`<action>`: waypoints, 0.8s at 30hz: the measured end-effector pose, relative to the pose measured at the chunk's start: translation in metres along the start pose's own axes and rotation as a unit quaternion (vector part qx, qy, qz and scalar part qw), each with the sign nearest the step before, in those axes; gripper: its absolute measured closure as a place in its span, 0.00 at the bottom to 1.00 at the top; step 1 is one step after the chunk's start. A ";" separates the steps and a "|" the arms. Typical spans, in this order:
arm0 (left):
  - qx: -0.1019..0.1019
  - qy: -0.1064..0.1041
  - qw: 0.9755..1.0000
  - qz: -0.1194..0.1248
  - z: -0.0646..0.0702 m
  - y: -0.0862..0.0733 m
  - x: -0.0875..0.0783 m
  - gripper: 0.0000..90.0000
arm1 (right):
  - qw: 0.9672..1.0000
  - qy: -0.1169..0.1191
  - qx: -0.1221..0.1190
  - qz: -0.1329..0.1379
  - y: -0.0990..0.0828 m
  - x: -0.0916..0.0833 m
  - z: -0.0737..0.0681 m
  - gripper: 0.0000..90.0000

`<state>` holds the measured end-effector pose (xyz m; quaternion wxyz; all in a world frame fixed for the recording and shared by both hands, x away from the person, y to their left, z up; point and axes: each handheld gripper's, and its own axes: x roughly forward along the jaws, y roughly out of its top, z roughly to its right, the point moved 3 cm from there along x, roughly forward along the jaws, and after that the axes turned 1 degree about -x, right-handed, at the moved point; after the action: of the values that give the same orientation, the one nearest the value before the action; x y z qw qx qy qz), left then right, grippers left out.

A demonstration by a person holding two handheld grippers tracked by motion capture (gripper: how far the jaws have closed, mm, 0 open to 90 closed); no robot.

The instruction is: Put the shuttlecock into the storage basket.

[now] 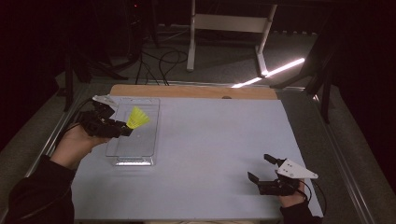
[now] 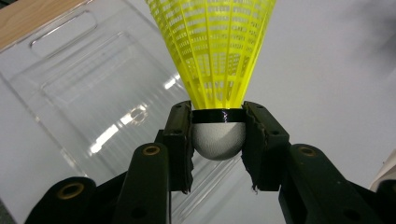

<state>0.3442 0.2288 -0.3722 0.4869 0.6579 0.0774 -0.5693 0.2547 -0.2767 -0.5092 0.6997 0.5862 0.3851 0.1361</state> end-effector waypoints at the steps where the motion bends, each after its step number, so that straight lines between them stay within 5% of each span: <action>1: -0.003 0.003 1.000 0.000 -0.001 -0.002 -0.001 0.73 | 1.000 0.000 0.000 0.000 0.000 0.000 0.000 0.09; 15: -0.044 0.029 0.998 0.013 -0.020 -0.029 -0.009 0.73 | 1.000 0.001 -0.001 -0.003 0.000 0.001 -0.001 0.09; 24: -0.076 0.062 0.994 0.037 -0.022 -0.050 -0.006 0.73 | 1.000 0.000 -0.002 -0.004 0.000 0.002 -0.001 0.09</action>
<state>0.3244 0.2733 -0.3981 0.5500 0.6558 0.1265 -0.5014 0.2552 -0.2749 -0.5100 0.7016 0.5831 0.3870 0.1340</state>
